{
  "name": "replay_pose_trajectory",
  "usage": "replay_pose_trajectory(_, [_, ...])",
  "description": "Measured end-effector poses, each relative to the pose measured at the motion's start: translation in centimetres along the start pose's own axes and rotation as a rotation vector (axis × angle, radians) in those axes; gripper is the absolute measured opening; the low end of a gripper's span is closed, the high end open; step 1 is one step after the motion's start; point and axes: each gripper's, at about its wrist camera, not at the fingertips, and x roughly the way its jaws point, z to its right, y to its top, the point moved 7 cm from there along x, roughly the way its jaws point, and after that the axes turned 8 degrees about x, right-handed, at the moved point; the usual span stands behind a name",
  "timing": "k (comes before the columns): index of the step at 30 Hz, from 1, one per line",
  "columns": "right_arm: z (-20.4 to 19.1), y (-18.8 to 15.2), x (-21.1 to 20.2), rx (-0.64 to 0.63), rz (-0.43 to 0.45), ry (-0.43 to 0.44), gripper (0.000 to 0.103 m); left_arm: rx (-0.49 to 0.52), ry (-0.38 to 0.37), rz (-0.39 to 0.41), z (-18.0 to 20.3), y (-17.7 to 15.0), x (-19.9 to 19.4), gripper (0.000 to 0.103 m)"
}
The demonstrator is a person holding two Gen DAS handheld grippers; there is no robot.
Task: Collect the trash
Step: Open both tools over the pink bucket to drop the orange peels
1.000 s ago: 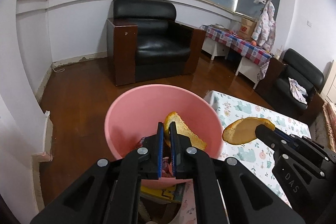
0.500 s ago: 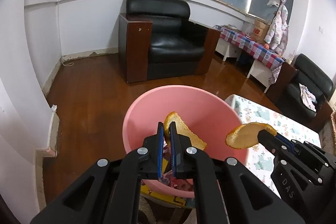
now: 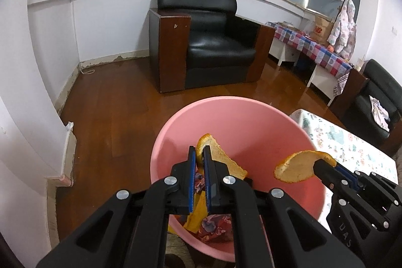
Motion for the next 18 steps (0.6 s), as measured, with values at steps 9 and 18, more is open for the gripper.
replay_pose_trajectory(9, [-0.1,-0.2,1.8,0.000,-0.026,0.002,0.005,0.006,0.009,-0.036,0.1,-0.1,2.5,0.006])
replay_pose_trajectory(18, [-0.3,-0.4,2.7,0.016,-0.053,0.045,0.005,0.003,0.000,-0.051,0.0,-0.2,3.8,0.030])
